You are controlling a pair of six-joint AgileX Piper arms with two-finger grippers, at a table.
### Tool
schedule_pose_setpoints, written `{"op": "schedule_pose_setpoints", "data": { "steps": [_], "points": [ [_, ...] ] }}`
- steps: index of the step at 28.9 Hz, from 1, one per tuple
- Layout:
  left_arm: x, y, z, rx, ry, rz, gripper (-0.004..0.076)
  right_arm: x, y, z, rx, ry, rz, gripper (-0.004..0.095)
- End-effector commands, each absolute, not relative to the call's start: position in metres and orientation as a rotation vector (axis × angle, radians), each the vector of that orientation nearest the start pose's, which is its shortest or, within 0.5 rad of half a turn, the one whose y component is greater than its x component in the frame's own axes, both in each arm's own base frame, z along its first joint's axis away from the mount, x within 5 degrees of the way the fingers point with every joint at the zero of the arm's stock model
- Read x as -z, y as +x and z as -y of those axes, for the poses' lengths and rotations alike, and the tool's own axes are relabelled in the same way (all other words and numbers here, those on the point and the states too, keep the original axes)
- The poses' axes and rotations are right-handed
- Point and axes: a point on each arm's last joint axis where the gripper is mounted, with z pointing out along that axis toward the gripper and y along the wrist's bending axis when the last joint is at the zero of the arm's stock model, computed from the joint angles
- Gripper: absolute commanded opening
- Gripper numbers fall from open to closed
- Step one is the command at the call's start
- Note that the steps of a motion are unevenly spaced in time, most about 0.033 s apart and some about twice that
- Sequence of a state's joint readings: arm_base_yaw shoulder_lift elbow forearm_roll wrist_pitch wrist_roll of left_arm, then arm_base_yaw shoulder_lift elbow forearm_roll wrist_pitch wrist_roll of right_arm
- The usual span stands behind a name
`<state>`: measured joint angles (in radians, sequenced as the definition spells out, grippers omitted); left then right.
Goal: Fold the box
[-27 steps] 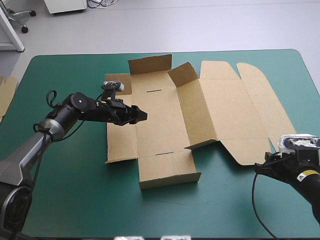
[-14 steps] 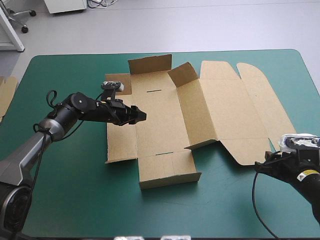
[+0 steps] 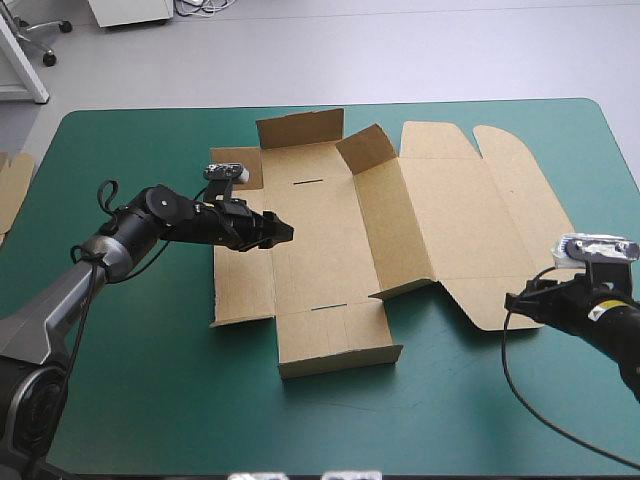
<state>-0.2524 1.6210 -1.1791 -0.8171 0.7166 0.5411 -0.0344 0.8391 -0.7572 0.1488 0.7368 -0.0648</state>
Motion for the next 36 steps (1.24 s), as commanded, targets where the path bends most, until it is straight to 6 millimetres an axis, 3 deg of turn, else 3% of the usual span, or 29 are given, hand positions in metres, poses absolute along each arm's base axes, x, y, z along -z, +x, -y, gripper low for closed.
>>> {"op": "schedule_pose_setpoints", "data": {
  "steps": [1, 8, 16, 19, 23, 27, 31, 36],
  "points": [
    [-0.3, 0.321, 0.131, 0.827, 0.331, -2.356, 0.0433, -0.349, 0.178, -0.002, -0.124, 0.055, -2.216, 0.0444],
    [-0.296, 0.321, 0.127, 0.749, 0.372, -2.38, 0.0433, -0.364, 0.217, -0.002, -0.129, 0.008, -2.282, 0.0444],
    [-0.299, 0.331, 0.113, 0.613, 0.256, -2.364, 0.0433, -0.369, 0.236, -0.005, -0.171, -0.029, -2.28, 0.0444],
    [-0.308, 0.339, 0.094, 0.642, 0.15, -2.349, 0.0433, -0.368, 0.238, -0.006, -0.186, -0.05, -2.283, 0.0444],
    [-0.312, 0.343, 0.05, 0.749, 0.02, -2.36, 0.0433, -0.368, 0.238, -0.006, -0.172, -0.059, -2.282, 0.0444],
    [-0.312, 0.338, 0.012, 0.806, -0.044, -2.361, 0.0433, -0.368, 0.238, -0.006, -0.171, -0.058, -2.278, 0.0444],
    [-0.311, 0.322, -0.021, 0.739, -0.128, -2.339, 0.0433, -0.368, 0.238, -0.005, -0.166, -0.061, -2.279, 0.0444],
    [-0.304, 0.293, -0.021, 0.66, -0.18, -2.302, 0.0433, -0.368, 0.238, -0.005, -0.148, -0.067, -2.279, 0.0444]
  ]
}}
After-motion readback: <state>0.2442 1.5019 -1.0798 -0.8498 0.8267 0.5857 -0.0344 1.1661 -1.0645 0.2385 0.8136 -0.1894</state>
